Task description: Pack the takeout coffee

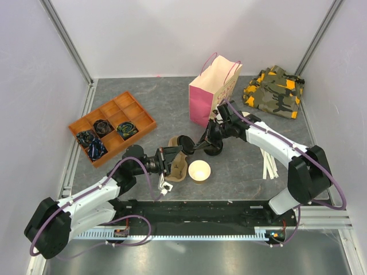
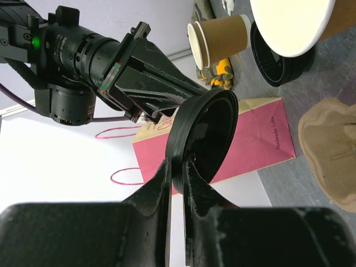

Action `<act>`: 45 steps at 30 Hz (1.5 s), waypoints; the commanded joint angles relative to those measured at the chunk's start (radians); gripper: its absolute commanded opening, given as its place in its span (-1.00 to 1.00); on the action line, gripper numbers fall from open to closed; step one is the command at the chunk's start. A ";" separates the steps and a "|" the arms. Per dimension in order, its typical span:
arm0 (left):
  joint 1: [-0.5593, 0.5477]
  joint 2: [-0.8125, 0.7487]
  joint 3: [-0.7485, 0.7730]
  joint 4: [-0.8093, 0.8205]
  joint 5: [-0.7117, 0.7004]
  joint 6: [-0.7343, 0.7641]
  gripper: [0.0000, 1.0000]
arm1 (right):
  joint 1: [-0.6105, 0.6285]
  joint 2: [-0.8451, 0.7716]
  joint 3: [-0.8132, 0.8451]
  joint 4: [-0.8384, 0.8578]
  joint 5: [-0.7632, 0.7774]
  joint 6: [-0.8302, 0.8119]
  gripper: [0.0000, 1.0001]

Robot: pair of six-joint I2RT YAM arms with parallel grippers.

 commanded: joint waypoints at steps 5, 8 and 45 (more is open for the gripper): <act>-0.011 0.010 0.028 0.108 0.009 0.437 -0.96 | -0.007 -0.004 0.018 0.020 -0.055 0.024 -1.00; -0.012 0.012 0.022 0.124 0.012 0.429 -0.83 | -0.015 -0.012 0.018 0.020 -0.062 0.007 -1.00; -0.011 -0.605 0.218 -0.858 -0.422 -0.669 1.00 | -0.092 -0.236 0.104 -0.420 0.121 -0.814 -1.00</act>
